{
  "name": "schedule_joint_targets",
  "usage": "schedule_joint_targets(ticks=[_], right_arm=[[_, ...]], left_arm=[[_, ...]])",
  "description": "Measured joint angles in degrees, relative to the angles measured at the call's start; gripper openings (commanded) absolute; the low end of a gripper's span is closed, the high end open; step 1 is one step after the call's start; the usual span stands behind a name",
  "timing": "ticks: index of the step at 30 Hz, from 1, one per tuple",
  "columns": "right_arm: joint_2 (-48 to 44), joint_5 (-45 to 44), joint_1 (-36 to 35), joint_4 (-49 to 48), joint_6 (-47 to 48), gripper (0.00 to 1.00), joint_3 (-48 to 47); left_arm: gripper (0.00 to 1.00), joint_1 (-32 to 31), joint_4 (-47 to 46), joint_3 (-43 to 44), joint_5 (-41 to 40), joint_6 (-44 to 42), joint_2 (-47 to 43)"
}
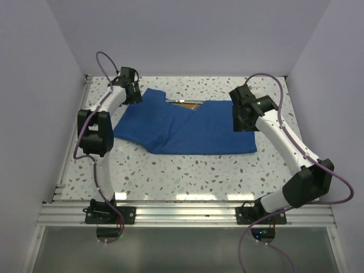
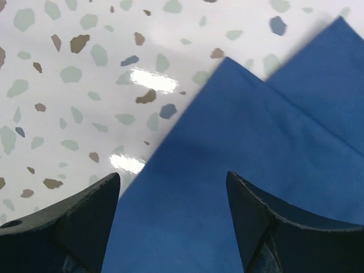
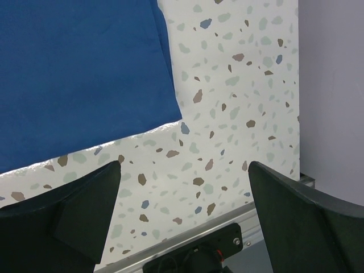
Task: Open and lay out the surgical kit
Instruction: Open the surgical kit at the center of the board.
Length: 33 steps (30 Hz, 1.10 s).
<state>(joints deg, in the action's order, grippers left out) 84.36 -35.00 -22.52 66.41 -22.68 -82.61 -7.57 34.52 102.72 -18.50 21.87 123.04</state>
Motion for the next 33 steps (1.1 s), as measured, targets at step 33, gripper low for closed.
schedule_joint_targets(ticks=[33], right_arm=[[14.45,0.26,-0.48,4.74,-4.63,0.99,-10.12]], left_arm=[[0.62,3.96,-7.15,13.94,7.61,-3.23,16.79]])
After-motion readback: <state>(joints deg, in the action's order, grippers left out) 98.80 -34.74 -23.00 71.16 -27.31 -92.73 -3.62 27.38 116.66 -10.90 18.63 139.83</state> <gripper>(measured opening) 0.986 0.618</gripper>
